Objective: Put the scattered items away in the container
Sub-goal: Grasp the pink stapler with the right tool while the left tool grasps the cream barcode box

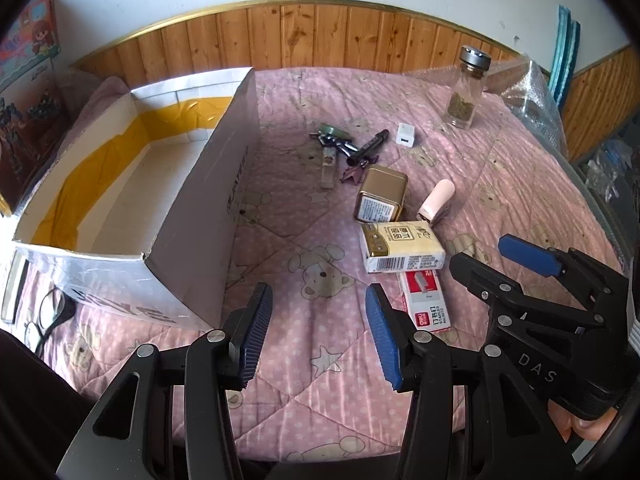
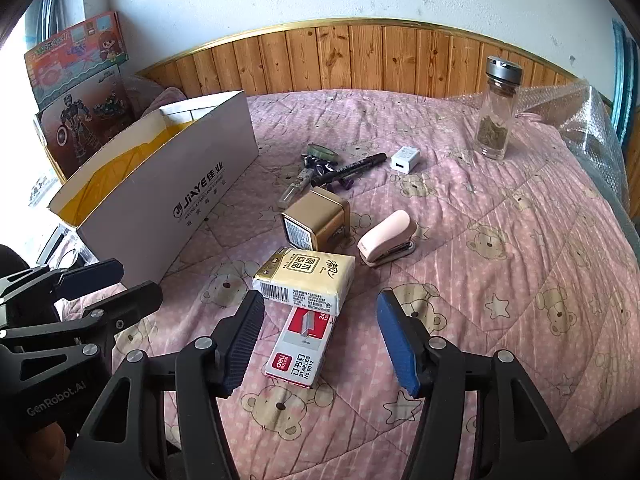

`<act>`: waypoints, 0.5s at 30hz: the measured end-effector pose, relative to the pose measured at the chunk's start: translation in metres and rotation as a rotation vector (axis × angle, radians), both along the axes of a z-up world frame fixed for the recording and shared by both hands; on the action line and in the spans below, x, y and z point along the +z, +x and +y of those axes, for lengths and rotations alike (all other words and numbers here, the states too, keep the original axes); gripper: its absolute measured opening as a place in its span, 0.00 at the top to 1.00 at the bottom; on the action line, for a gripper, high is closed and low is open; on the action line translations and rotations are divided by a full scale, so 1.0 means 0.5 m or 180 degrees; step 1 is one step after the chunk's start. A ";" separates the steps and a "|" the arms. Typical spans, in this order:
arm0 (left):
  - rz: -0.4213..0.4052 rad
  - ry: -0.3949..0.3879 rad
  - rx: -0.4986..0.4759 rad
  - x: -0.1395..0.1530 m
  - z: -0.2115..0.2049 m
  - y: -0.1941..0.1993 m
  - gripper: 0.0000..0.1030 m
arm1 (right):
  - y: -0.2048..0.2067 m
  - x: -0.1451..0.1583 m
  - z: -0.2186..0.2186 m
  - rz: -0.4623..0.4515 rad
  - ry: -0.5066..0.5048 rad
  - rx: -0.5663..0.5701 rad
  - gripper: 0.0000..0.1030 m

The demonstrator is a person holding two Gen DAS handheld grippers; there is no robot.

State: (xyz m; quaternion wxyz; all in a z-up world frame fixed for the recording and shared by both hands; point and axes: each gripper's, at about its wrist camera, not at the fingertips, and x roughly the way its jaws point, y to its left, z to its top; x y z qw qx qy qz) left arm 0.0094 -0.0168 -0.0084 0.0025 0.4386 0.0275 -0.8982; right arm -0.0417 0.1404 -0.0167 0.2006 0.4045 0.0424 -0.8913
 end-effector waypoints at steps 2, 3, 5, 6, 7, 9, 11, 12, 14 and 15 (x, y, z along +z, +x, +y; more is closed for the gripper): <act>-0.0018 0.0046 -0.0002 -0.004 0.000 -0.002 0.50 | -0.004 -0.004 0.007 -0.0044 -0.0034 -0.0027 0.42; -0.0029 0.0062 0.0001 -0.006 -0.001 -0.004 0.50 | -0.007 -0.006 0.011 -0.0067 -0.0050 -0.0040 0.41; -0.0056 0.0111 -0.0003 -0.011 -0.002 -0.008 0.49 | -0.013 -0.011 0.017 -0.0124 -0.0085 -0.0063 0.41; -0.0069 0.0138 -0.0004 -0.014 -0.003 -0.010 0.49 | -0.016 -0.014 0.020 -0.0155 -0.0107 -0.0070 0.41; -0.0083 0.0167 -0.0010 -0.017 -0.003 -0.012 0.49 | -0.018 -0.017 0.022 -0.0186 -0.0128 -0.0075 0.41; -0.0105 0.0226 -0.0034 -0.023 -0.001 -0.016 0.49 | -0.024 -0.022 0.026 -0.0237 -0.0169 -0.0081 0.41; -0.0125 0.0275 -0.0058 -0.029 0.002 -0.019 0.49 | -0.030 -0.029 0.029 -0.0300 -0.0226 -0.0086 0.41; -0.0138 0.0288 -0.0066 -0.033 0.005 -0.021 0.49 | -0.035 -0.033 0.032 -0.0340 -0.0264 -0.0094 0.41; -0.0175 0.0323 -0.0085 -0.042 0.008 -0.027 0.48 | -0.046 -0.040 0.037 -0.0421 -0.0350 -0.0120 0.41; -0.0194 0.0349 -0.0094 -0.046 0.010 -0.030 0.49 | -0.052 -0.044 0.039 -0.0460 -0.0388 -0.0132 0.41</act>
